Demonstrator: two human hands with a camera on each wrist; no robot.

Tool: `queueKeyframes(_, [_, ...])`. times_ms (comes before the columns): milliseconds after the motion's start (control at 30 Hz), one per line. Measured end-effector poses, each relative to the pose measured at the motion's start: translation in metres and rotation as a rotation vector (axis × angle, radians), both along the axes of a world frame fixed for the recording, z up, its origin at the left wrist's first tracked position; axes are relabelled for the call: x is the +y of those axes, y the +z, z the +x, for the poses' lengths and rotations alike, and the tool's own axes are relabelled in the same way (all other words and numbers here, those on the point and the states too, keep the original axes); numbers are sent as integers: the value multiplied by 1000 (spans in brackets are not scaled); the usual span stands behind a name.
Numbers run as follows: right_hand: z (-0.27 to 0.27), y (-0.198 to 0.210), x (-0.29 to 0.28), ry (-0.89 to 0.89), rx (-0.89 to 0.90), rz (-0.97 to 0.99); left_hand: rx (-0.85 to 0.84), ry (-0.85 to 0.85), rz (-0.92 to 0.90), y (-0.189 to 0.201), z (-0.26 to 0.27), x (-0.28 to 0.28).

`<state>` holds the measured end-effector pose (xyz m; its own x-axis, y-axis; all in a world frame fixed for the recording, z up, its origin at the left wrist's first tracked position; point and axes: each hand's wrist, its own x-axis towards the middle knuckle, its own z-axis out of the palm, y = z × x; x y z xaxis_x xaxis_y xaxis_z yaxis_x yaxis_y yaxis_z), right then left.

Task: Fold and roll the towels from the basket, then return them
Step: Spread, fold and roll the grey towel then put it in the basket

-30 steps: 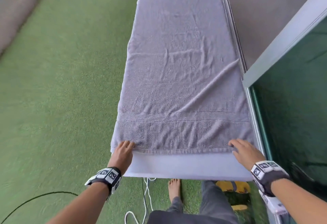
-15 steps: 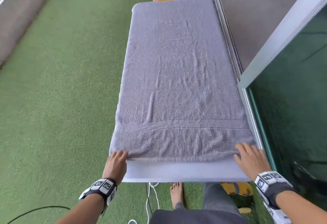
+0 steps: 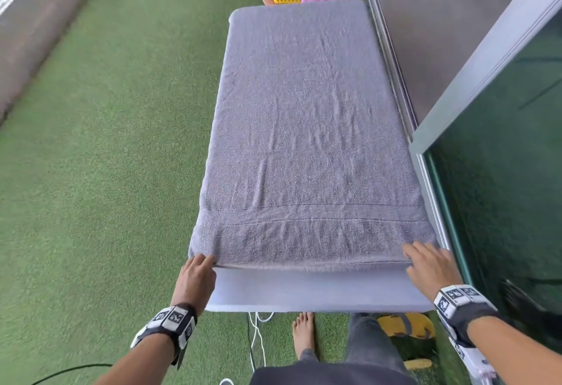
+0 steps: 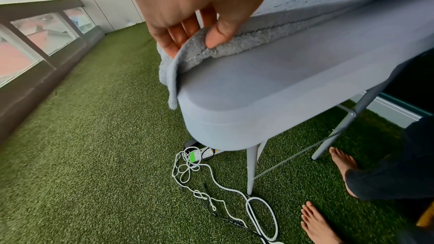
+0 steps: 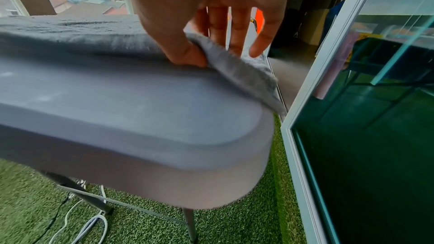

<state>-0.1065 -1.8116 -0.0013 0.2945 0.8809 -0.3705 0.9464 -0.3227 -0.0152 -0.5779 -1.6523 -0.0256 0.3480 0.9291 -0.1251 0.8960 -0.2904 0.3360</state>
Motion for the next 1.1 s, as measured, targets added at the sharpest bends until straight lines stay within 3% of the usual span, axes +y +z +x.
queueKeyframes(167, [-3, 7, -2, -69, 69, 114, -72, -23, 65, 9, 8, -3])
queueKeyframes(267, [0, 12, -2, -84, 20, 130, -99, -7, 99, 11, 12, -2])
queueKeyframes(467, [10, 2, -8, -4, 16, 229, -106, -6, 108, 14, 7, -1])
queueKeyframes(667, [24, -10, -17, -133, 130, 242, -53, 14, 97, 8, -8, 0])
queueKeyframes(800, [29, -10, -27, -168, 173, 329, -140, 55, 171, 15, -7, 4])
queueKeyframes(1100, [13, 0, -52, -322, 234, 444, -120, -32, 223, 16, -19, -13])
